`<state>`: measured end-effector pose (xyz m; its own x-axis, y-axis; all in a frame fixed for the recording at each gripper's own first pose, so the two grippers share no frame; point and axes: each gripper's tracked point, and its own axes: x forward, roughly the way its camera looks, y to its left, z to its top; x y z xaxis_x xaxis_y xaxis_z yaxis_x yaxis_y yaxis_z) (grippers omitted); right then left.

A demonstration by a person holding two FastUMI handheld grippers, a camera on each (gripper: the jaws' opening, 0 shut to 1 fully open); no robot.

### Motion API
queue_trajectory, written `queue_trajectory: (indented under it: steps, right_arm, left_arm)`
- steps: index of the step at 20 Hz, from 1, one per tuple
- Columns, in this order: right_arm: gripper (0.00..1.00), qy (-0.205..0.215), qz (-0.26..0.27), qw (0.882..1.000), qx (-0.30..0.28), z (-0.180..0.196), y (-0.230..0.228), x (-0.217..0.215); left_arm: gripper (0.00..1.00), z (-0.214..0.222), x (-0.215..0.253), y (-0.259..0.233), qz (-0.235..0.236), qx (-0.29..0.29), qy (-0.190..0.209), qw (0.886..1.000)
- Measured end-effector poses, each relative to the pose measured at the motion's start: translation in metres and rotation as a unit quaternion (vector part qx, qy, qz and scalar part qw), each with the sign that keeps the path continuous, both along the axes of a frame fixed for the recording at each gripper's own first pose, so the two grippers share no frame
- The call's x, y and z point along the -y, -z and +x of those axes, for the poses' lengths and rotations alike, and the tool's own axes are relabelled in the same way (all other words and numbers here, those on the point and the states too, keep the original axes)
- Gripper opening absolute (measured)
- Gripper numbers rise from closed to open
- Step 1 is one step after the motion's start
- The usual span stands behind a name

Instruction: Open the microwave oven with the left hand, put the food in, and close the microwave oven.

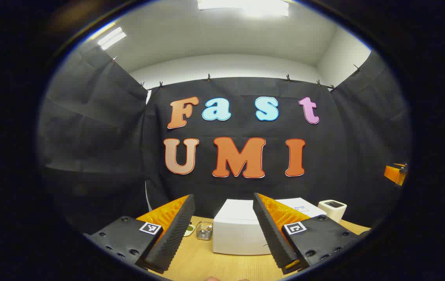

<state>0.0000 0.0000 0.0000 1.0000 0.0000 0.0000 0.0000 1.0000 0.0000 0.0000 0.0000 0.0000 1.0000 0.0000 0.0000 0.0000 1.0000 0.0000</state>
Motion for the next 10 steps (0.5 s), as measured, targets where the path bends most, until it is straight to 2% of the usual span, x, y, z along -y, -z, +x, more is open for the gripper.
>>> queue_trajectory:
  steps: [10]
  right_arm:
    - [0.94,-0.008,-0.039,0.999,0.018,-0.0002,-0.0051,0.0050]
  left_arm:
    - [0.98,0.0061,0.0062,0.0063,0.005,-0.008,0.002,1.000]
